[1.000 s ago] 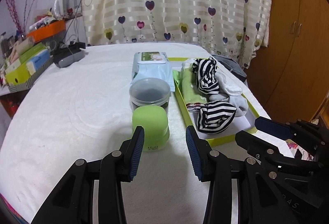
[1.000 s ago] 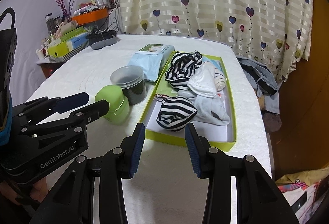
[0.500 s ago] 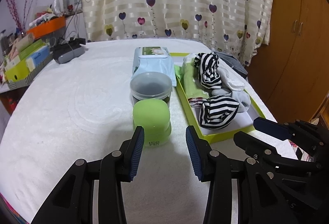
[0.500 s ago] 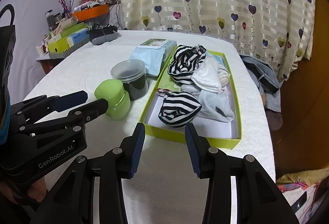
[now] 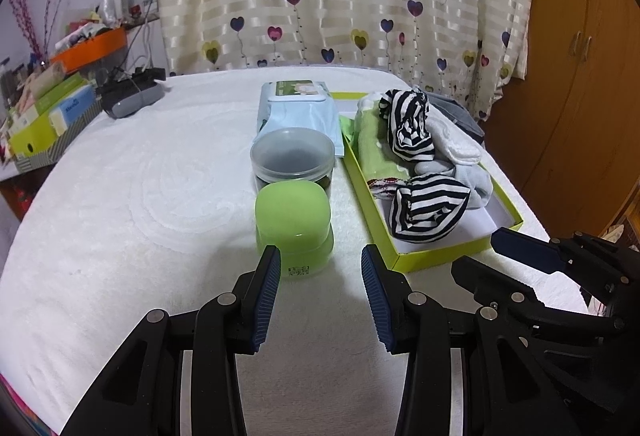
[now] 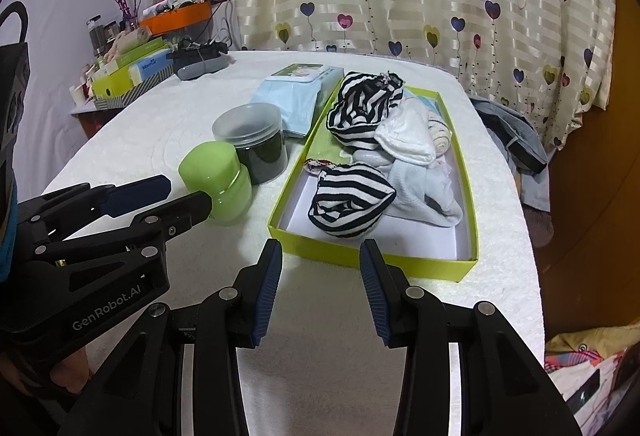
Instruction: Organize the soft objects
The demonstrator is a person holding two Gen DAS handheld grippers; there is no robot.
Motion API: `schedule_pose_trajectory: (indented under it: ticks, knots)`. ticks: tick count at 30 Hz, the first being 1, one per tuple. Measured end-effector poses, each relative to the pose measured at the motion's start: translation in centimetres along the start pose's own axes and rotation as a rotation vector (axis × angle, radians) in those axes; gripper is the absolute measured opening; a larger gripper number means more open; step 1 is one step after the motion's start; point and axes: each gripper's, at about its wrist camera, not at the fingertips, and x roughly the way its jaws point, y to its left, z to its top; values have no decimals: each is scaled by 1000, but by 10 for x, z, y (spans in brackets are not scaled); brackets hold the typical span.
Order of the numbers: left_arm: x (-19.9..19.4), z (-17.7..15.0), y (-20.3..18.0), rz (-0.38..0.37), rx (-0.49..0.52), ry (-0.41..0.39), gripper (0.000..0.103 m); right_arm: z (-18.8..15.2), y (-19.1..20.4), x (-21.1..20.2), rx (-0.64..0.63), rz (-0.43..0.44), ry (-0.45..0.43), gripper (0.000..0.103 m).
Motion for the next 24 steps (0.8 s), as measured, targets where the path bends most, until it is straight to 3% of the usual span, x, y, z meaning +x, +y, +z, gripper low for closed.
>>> schedule_pose_trajectory:
  ticks: [24]
  knots:
    - [6,-5,-2,1,4,18,41,-2,-1,7,1,7,20,42]
